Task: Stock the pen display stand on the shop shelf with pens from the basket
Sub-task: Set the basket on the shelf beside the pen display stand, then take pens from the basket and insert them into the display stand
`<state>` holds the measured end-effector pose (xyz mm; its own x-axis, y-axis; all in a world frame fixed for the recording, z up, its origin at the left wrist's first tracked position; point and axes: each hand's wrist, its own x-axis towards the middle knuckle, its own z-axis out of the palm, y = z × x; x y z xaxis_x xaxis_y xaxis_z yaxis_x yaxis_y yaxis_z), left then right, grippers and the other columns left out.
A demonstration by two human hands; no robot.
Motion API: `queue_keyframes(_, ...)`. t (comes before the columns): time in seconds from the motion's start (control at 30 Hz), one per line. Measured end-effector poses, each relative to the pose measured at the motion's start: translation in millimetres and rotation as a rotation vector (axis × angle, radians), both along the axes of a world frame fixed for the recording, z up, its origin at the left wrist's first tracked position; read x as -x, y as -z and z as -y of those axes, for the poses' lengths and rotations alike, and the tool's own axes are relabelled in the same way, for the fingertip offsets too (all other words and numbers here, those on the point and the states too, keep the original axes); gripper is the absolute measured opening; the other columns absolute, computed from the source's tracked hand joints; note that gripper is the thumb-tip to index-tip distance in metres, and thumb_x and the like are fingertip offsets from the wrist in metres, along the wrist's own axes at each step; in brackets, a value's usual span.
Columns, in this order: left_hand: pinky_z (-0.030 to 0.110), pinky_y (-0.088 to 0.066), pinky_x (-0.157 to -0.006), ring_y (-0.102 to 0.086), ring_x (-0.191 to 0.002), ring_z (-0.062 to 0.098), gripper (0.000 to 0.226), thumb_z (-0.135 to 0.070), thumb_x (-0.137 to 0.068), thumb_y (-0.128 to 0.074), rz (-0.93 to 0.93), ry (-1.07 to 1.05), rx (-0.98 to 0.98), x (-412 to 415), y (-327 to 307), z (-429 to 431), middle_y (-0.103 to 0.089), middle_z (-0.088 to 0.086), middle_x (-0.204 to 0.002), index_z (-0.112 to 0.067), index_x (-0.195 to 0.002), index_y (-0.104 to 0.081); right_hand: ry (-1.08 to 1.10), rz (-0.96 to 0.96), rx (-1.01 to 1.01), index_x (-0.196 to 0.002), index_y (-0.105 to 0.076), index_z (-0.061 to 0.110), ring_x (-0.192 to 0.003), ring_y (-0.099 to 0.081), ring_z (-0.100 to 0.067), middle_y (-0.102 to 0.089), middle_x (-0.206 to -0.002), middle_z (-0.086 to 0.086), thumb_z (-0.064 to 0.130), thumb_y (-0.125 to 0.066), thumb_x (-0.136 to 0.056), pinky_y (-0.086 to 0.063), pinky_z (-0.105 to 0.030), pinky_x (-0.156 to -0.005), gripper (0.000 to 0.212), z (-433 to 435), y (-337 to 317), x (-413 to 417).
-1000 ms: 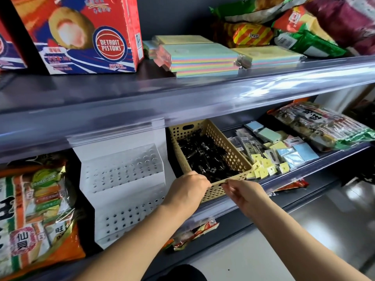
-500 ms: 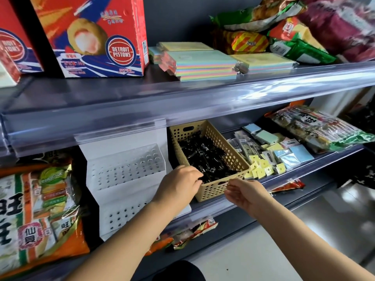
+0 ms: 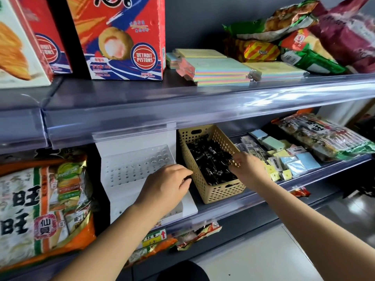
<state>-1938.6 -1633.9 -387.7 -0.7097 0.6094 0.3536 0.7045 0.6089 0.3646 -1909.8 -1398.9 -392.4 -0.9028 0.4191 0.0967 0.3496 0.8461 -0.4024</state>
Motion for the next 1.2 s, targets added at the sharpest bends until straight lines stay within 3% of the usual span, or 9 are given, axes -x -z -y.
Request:
queue_keyframes(0.07, 0.017, -0.039, -0.086, -0.055, -0.111, 0.008, 0.029, -0.024, -0.093, -0.054, -0.057, -0.015, 0.008, 2, 2, 6, -0.063, -0.011, -0.121, -0.024, -0.120, -0.064, -0.027, 0.159, -0.044, -0.115, -0.057, 0.006, -0.075, -0.053, -0.018, -0.062, -0.100, -0.007, 0.021, -0.060, -0.086, -0.037, -0.020, -0.049, 0.032, -1, 2, 11)
queue_keyframes(0.2, 0.017, -0.039, -0.075, -0.067, -0.091, 0.013, 0.024, -0.012, -0.076, -0.075, -0.112, -0.042, 0.010, 6, 12, 14, -0.072, -0.006, -0.100, -0.019, -0.099, -0.075, -0.035, 0.400, -0.045, -0.112, -0.055, 0.004, -0.080, -0.057, -0.018, -0.056, -0.091, -0.005, 0.021, -0.062, -0.086, -0.055, -0.027, -0.070, 0.032, -5, 19, 26)
queue_keyframes(0.33, 0.017, -0.041, -0.075, -0.067, -0.088, 0.011, 0.025, -0.009, -0.073, -0.077, -0.117, -0.015, -0.021, 7, 17, 17, -0.073, -0.006, -0.098, -0.019, -0.096, -0.075, 0.008, 0.518, -0.088, -0.116, -0.053, 0.007, -0.082, -0.055, -0.018, -0.057, -0.097, -0.005, 0.026, -0.061, -0.088, -0.043, -0.020, -0.056, 0.035, -8, 28, 35)
queue_keyframes(0.5, 0.016, -0.046, -0.071, -0.066, -0.087, 0.009, 0.020, -0.012, -0.078, -0.070, -0.120, -0.004, -0.053, 10, 21, 17, -0.072, -0.008, -0.097, -0.021, -0.095, -0.075, 0.046, 0.691, -0.114, -0.130, -0.046, 0.008, -0.104, -0.057, -0.024, -0.057, -0.123, -0.010, 0.025, -0.050, -0.089, -0.049, -0.031, -0.088, 0.044, -12, 43, 55)
queue_keyframes(0.57, 0.019, -0.050, -0.071, -0.066, -0.087, 0.009, 0.021, -0.018, -0.079, -0.062, -0.114, -0.004, -0.057, 10, 23, 15, -0.072, -0.009, -0.096, -0.021, -0.093, -0.076, 0.030, 0.784, -0.139, -0.128, -0.048, 0.004, -0.100, -0.055, -0.024, -0.056, -0.124, -0.013, 0.024, -0.046, -0.093, -0.047, -0.028, -0.088, 0.041, -11, 39, 56)
queue_keyframes(0.67, 0.022, -0.051, -0.073, -0.065, -0.089, 0.011, 0.022, -0.017, -0.080, -0.061, -0.091, 0.014, -0.054, 12, 27, 13, -0.072, -0.007, -0.098, -0.020, -0.096, -0.075, -0.029, 0.784, -0.188, -0.128, -0.050, 0.000, -0.086, -0.049, -0.022, -0.059, -0.120, -0.015, 0.024, -0.043, -0.095, -0.041, -0.027, -0.075, 0.041, -11, 36, 58)
queue_keyframes(0.8, 0.022, -0.050, -0.075, -0.065, -0.091, 0.011, 0.021, -0.016, -0.081, -0.061, -0.089, 0.019, -0.059, 12, 29, 11, -0.071, -0.007, -0.100, -0.019, -0.097, -0.075, -0.076, 0.781, -0.204, -0.125, -0.051, -0.001, -0.090, -0.050, -0.019, -0.058, -0.117, -0.013, 0.015, -0.037, -0.099, -0.038, -0.024, -0.073, 0.033, -9, 35, 54)
queue_keyframes(0.9, 0.020, -0.048, -0.075, -0.064, -0.091, 0.010, 0.020, -0.014, -0.081, -0.066, -0.077, 0.027, -0.062, 12, 30, 9, -0.071, -0.008, -0.100, -0.020, -0.097, -0.075, -0.086, 0.693, -0.267, -0.120, -0.055, 0.001, -0.102, -0.059, -0.028, -0.061, -0.114, -0.015, 0.008, -0.043, -0.095, -0.046, -0.030, -0.076, 0.029, -9, 33, 51)
queue_keyframes(1.2, 0.016, -0.043, -0.075, -0.064, -0.093, 0.009, 0.020, -0.012, -0.081, -0.069, -0.039, 0.032, -0.094, 0, 26, 6, -0.071, -0.009, -0.100, -0.021, -0.098, -0.075, -0.151, 0.618, -0.339, -0.121, -0.052, 0.006, -0.091, -0.061, -0.022, -0.062, -0.113, -0.011, -0.006, -0.046, -0.089, -0.054, -0.030, -0.077, 0.036, -15, 19, 30)
